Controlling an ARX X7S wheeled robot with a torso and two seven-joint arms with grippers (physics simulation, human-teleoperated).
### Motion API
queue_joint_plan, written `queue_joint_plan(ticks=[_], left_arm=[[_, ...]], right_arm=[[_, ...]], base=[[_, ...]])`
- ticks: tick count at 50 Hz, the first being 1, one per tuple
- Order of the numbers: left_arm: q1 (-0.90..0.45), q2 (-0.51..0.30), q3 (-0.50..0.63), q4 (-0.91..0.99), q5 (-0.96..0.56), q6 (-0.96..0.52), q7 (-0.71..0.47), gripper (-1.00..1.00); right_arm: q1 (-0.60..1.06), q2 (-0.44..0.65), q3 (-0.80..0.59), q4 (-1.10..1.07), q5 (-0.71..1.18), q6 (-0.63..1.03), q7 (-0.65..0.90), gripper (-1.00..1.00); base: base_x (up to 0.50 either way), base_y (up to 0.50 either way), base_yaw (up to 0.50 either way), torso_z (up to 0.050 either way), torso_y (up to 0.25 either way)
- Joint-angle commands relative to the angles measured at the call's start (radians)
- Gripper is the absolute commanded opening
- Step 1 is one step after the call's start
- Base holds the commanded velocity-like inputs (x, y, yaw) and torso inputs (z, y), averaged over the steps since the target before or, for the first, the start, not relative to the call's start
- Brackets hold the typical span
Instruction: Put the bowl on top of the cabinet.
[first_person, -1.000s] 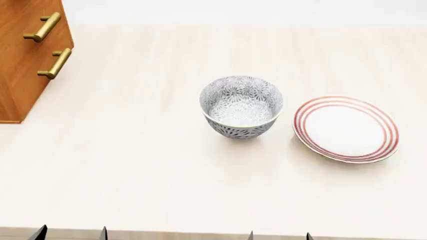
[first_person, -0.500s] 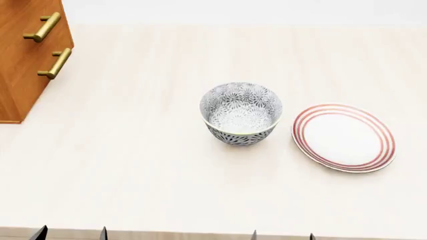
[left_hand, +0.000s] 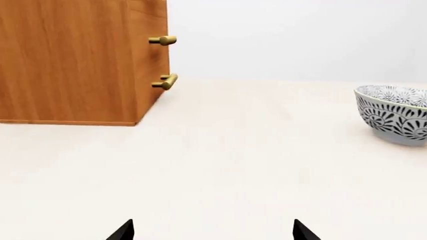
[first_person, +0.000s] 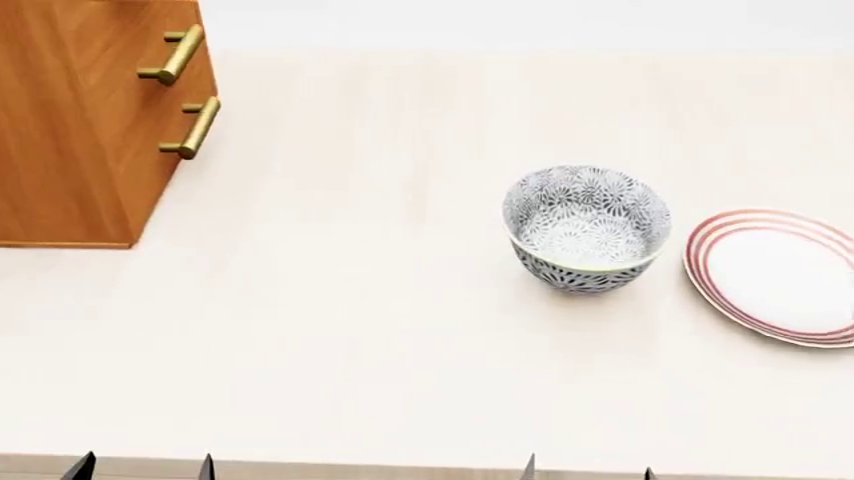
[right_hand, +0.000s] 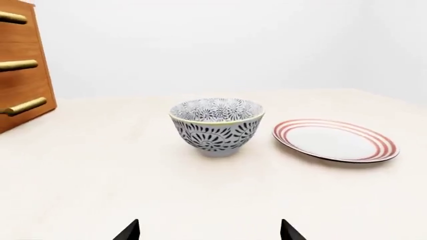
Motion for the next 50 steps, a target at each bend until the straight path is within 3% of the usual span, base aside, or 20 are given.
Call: queue_joint_plan(ticks=[1, 20, 28, 50], left_arm=[[-0.001, -0.015, 0.014, -0.001, -0.017, 0.003, -0.013, 1.0], [-0.002, -0.032, 0.036, -0.006, -0.038, 0.01, -0.03, 1.0], [0.0, -0.039, 0.045, 0.0, -0.046, 0.01, -0.036, 1.0], [0.162, -0.079, 0.105, 0.276, 0.017, 0.043, -0.087, 1.0]], right_arm=[[-0.003, 0.013, -0.017, -0.003, 0.011, -0.009, 0.023, 1.0], [-0.001, 0.032, -0.042, 0.0, 0.017, -0.013, 0.059, 1.0], [0.003, 0.04, -0.046, -0.023, 0.049, 0.051, 0.066, 1.0], [-0.181, 0.066, -0.044, -0.217, 0.008, -0.121, 0.159, 1.0]], base=[[0.0, 0.5, 0.0, 0.0, 0.0], [0.0, 0.48, 0.0, 0.0, 0.0], [0.0, 0.0, 0.0, 0.0, 0.0], [0.0, 0.0, 0.0, 0.0, 0.0]])
